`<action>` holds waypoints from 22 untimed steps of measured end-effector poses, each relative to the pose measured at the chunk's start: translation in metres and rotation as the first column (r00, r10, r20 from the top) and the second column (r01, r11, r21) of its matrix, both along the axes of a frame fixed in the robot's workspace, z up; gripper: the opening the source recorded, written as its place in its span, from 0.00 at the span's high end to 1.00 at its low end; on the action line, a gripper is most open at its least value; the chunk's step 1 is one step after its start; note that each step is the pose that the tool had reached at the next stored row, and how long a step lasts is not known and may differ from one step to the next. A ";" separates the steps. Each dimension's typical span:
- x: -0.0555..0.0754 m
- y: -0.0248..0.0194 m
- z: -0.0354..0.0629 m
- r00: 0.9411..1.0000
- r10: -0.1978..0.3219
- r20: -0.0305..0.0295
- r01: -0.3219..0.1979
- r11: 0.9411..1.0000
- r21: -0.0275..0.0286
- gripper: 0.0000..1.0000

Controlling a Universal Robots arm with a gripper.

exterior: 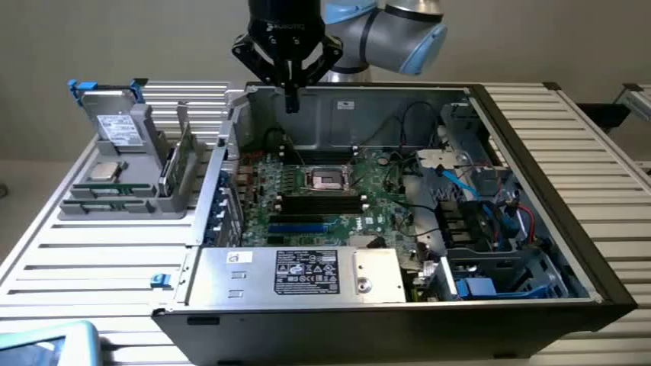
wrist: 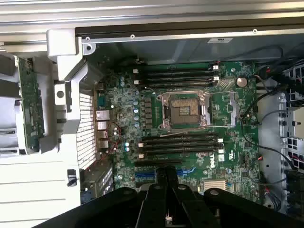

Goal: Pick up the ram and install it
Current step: 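Reach for the ram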

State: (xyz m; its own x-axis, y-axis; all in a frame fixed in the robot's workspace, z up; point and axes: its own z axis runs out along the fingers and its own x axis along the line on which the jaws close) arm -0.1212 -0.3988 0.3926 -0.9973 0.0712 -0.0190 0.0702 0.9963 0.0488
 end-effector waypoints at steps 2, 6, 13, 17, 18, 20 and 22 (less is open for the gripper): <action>0.000 0.0000 0.0000 1.000 0.000 0.000 0.000 1.000 0.000 0.89; 0.000 0.0000 0.0000 1.000 0.000 0.000 0.000 1.000 0.000 0.89; 0.000 0.0000 0.0000 1.000 0.000 0.000 0.000 1.000 0.000 0.89; -0.006 0.0000 0.0001 1.000 0.000 0.000 0.000 1.000 0.000 0.89; -0.010 0.0000 0.0000 1.000 0.000 0.000 0.000 1.000 0.000 0.89; -0.019 0.0000 0.0000 1.000 0.000 0.000 0.000 1.000 0.000 0.89; -0.027 0.0000 0.0000 1.000 0.000 0.000 0.000 1.000 0.000 0.89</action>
